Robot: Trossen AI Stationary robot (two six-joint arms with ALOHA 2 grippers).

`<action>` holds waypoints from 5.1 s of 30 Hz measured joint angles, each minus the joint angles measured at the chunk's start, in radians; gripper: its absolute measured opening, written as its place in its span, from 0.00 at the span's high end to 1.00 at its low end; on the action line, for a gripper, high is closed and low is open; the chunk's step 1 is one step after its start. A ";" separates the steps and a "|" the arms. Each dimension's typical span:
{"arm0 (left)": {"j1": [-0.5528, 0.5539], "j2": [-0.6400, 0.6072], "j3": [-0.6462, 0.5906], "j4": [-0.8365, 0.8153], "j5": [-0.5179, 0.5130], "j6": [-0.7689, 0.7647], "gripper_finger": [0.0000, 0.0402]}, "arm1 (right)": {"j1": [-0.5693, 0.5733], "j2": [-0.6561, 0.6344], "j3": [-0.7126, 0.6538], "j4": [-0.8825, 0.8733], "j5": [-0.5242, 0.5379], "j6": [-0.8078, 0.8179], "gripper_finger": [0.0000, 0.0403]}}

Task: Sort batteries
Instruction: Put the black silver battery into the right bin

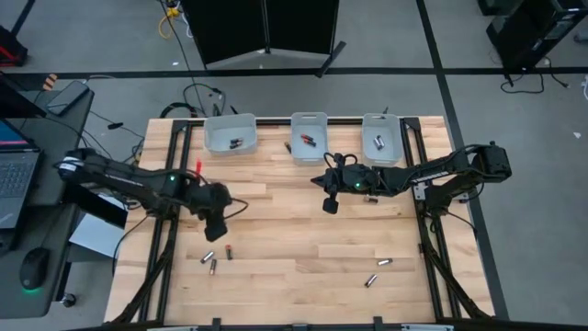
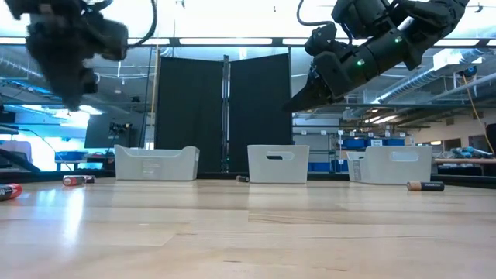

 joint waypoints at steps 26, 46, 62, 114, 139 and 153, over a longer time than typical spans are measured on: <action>-0.504 0.172 -0.165 0.208 0.080 -0.661 0.55 | 0.000 0.000 0.000 0.022 0.000 0.000 0.95; -0.545 0.345 -0.159 0.215 0.076 -0.730 0.65 | 0.000 0.000 0.000 0.022 0.000 0.000 0.95; -0.477 0.345 -0.126 0.110 -0.022 -0.616 0.88 | 0.000 0.000 0.000 0.062 0.000 -0.018 0.95; 0.412 0.399 0.036 1.408 0.289 0.356 0.88 | -0.124 0.159 0.036 0.769 -0.472 0.427 0.59; 0.425 0.445 0.064 1.366 0.242 0.542 0.73 | -0.148 0.109 0.035 0.706 -0.489 0.310 0.84; 0.424 0.313 0.051 1.138 -0.025 0.762 0.64 | -0.376 -0.268 0.036 -0.110 -0.218 0.165 0.84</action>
